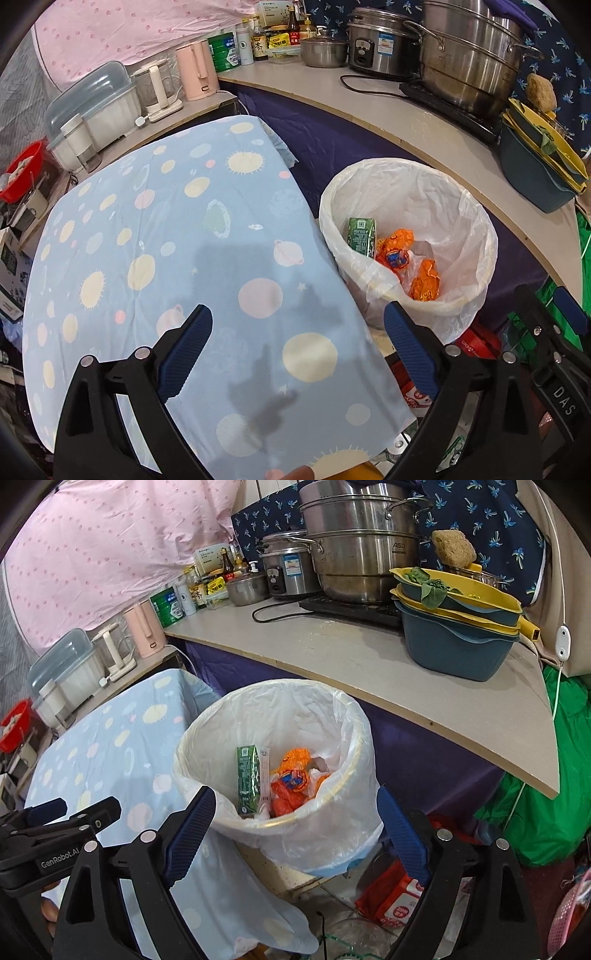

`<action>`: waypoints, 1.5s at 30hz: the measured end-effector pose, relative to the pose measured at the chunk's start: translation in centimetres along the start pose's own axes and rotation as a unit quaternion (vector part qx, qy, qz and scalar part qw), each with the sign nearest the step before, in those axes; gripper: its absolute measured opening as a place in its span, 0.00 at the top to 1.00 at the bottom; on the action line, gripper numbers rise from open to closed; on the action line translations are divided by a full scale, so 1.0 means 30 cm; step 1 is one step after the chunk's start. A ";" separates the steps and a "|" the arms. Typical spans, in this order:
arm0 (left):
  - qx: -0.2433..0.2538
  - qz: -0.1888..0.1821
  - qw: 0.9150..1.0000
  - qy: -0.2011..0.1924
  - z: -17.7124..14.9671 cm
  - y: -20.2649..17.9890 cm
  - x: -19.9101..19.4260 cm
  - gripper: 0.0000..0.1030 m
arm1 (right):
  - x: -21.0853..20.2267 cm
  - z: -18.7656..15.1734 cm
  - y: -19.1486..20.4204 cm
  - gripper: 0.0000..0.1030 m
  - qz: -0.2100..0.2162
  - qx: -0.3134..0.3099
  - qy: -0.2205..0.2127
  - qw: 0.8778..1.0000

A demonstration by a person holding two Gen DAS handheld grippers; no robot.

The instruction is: Collect trash

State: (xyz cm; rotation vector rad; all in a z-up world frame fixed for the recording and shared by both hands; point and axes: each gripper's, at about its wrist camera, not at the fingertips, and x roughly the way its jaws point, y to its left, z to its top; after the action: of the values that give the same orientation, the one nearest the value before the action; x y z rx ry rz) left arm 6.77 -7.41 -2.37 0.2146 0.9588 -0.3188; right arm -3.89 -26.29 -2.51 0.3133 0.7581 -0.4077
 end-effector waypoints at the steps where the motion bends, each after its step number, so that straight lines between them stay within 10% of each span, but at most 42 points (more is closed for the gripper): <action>1: 0.002 0.001 1.000 0.001 -0.009 0.002 -0.003 0.13 | -0.004 -0.009 0.006 0.17 -0.003 -0.005 0.001 1.000; 45: 0.042 0.005 0.999 0.003 -0.161 -0.003 -0.018 0.13 | -0.054 -0.124 0.054 0.12 -0.045 -0.013 0.029 0.998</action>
State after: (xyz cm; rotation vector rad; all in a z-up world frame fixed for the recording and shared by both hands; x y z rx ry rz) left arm 2.77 -5.87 -4.62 0.2967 0.9517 -0.3504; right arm -6.42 -22.94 -3.70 0.2689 0.8365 -0.4741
